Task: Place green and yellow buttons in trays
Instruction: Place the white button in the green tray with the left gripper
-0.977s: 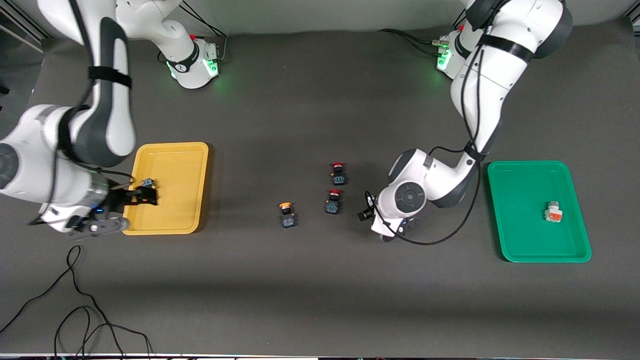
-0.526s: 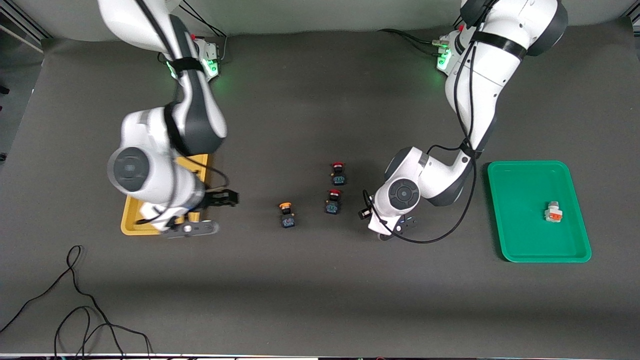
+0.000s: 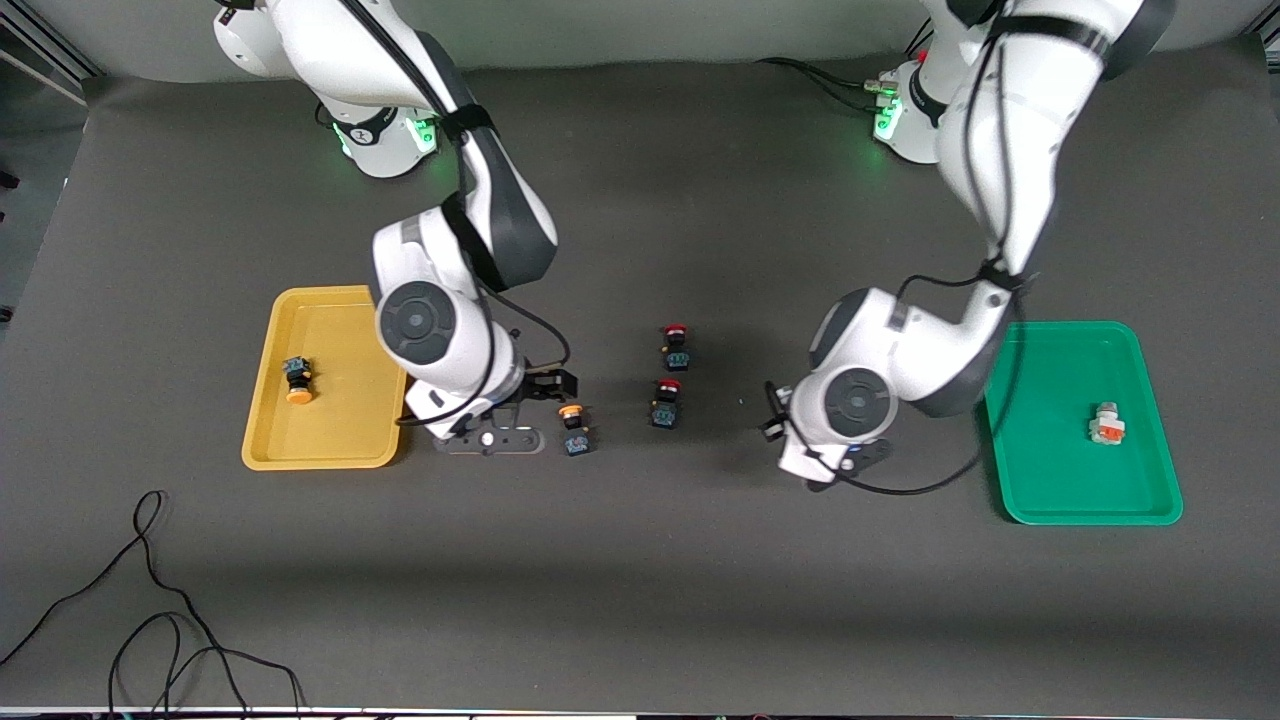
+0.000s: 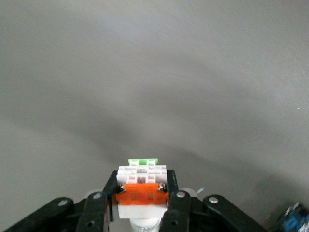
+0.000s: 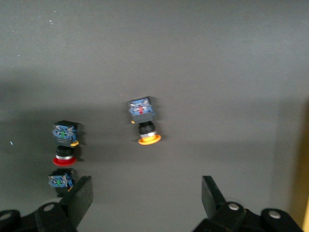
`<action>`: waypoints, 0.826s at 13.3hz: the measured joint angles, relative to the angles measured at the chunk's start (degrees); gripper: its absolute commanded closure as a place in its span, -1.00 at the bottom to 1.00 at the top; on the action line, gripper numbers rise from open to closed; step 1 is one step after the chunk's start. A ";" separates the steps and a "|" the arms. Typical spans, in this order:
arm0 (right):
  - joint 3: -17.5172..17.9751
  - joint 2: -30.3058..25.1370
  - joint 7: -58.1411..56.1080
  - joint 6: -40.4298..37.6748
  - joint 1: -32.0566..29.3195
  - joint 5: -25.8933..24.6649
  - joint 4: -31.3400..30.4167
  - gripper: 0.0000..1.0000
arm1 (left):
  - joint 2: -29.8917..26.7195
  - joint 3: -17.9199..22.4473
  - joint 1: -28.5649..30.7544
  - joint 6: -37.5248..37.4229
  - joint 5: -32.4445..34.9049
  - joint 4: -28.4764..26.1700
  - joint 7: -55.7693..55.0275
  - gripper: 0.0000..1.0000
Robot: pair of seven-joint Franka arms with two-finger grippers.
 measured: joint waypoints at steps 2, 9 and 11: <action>1.44 2.26 0.51 3.18 0.01 0.00 0.00 -0.99 | -4.81 0.11 4.32 -9.52 0.00 1.61 7.74 1.00; 3.40 12.97 0.50 16.40 0.79 0.00 -0.11 -0.99 | -9.63 0.86 23.16 -20.18 3.90 3.42 44.16 1.00; 3.48 15.01 0.50 18.51 0.97 0.00 -0.08 -0.70 | -8.16 0.91 26.86 -15.70 4.50 1.72 50.97 1.00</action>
